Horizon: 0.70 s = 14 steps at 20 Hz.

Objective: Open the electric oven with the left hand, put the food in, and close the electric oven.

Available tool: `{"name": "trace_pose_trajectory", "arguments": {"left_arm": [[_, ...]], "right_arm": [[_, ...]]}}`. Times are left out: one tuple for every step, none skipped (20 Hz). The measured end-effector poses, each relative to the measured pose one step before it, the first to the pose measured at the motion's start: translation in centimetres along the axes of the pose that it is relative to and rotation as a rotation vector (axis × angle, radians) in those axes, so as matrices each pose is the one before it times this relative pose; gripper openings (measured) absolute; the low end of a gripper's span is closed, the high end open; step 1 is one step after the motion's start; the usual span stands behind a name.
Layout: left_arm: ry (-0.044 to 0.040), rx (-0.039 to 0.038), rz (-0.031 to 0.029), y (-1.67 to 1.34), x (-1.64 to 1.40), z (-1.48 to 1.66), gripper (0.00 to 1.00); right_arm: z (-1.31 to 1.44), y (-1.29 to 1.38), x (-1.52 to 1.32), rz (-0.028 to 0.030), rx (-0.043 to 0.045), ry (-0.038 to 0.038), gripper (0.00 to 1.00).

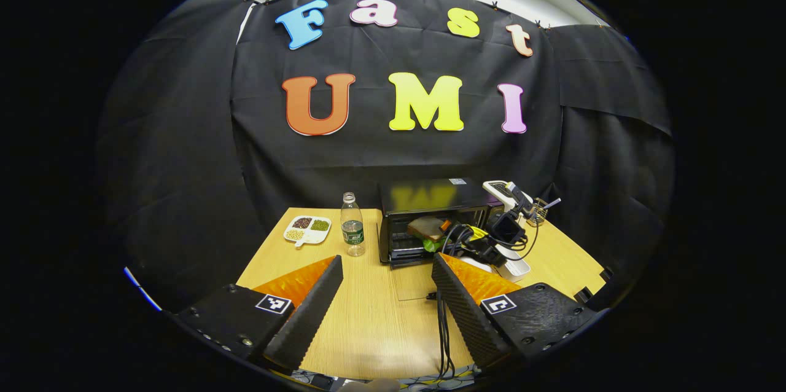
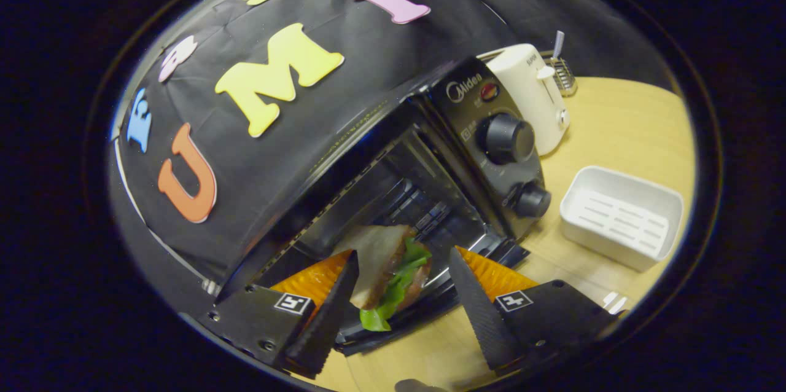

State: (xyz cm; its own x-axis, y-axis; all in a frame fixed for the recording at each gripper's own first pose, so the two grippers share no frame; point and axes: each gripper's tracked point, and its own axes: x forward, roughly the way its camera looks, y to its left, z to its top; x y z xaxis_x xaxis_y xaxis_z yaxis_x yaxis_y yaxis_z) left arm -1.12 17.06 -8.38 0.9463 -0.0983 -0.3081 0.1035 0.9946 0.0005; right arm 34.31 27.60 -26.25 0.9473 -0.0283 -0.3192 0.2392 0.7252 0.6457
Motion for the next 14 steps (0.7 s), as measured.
{"name": "trace_pose_trajectory", "arguments": {"left_arm": [[-0.0042, 0.00344, 0.00661, 0.068, -0.046, -0.112, 0.96], [-0.01268, 0.00396, 0.00523, -0.001, -0.042, -0.042, 0.96], [-0.01387, 0.00447, 0.00675, -0.143, -0.09, -0.032, 0.96], [-0.00814, 0.00202, -0.00041, -0.296, 0.126, -0.237, 0.96], [-0.00392, -0.00211, -0.00046, -0.381, 0.096, -0.473, 0.96], [-0.00515, 0.00098, -0.00433, -0.511, 0.225, -0.413, 0.96], [0.00701, -0.0013, 0.00426, -0.273, 0.196, -0.613, 0.96], [0.00284, -0.00449, -0.00497, -0.427, 0.298, -0.673, 0.96], [0.00642, -0.00269, 0.00453, -0.485, 0.354, -0.64, 0.96], [0.01413, -0.00712, 0.00175, -0.496, 0.513, -0.86, 0.96], [0.01922, -0.00828, 0.00738, -0.495, 0.48, -0.947, 0.96], [0.00887, -0.0074, 0.001, -0.665, 0.496, -0.69, 0.96], [0.01595, -0.00534, 0.01122, -0.499, 0.372, -0.487, 0.96], [0.0066, -0.0021, 0.00711, -0.614, 0.469, -0.504, 0.96]], "right_arm": [[0.408, -0.283, -1.269, 0.00406, -0.05559, 0.01109, 0.96], [0.104, -0.351, -1.638, 0.0072, -0.0535, 0.02603, 0.96], [0.678, -0.482, -1.923, 0.00714, -0.05979, 0.00293, 0.96], [0.76, -0.496, -1.718, 0.00762, -0.05606, -0.00167, 0.89], [0.603, -0.932, -1.969, 0.00116, -0.05395, 0.01507, 0.88], [0.291, -1.177, -2.049, -0.0027, -0.05028, 0.01415, 0.98], [0.268, -1.224, -1.951, 0.00088, -0.03677, 0.01228, 0.98], [0.369, -1.298, -1.938, 0.0065, -0.03548, 0.0076, 0.98], [0.455, -1.814, -1.89, -0.01373, -0.03343, -0.00133, 0.98], [0.523, -1.872, -1.806, -0.0142, -0.01915, 0.00048, 0.98], [0.425, -1.54, -1.781, -0.0024, -0.00662, -0.00105, 0.98], [0.56, -0.92, -1.357, 0.0097, -0.0033, -0.01023, 0.98], [0.246, -1.273, -1.117, -0.00448, -0.01451, 0.0054, 0.98], [0.144, -1.342, -1.008, -0.00488, -0.0115, -0.00339, 0.98]]}}
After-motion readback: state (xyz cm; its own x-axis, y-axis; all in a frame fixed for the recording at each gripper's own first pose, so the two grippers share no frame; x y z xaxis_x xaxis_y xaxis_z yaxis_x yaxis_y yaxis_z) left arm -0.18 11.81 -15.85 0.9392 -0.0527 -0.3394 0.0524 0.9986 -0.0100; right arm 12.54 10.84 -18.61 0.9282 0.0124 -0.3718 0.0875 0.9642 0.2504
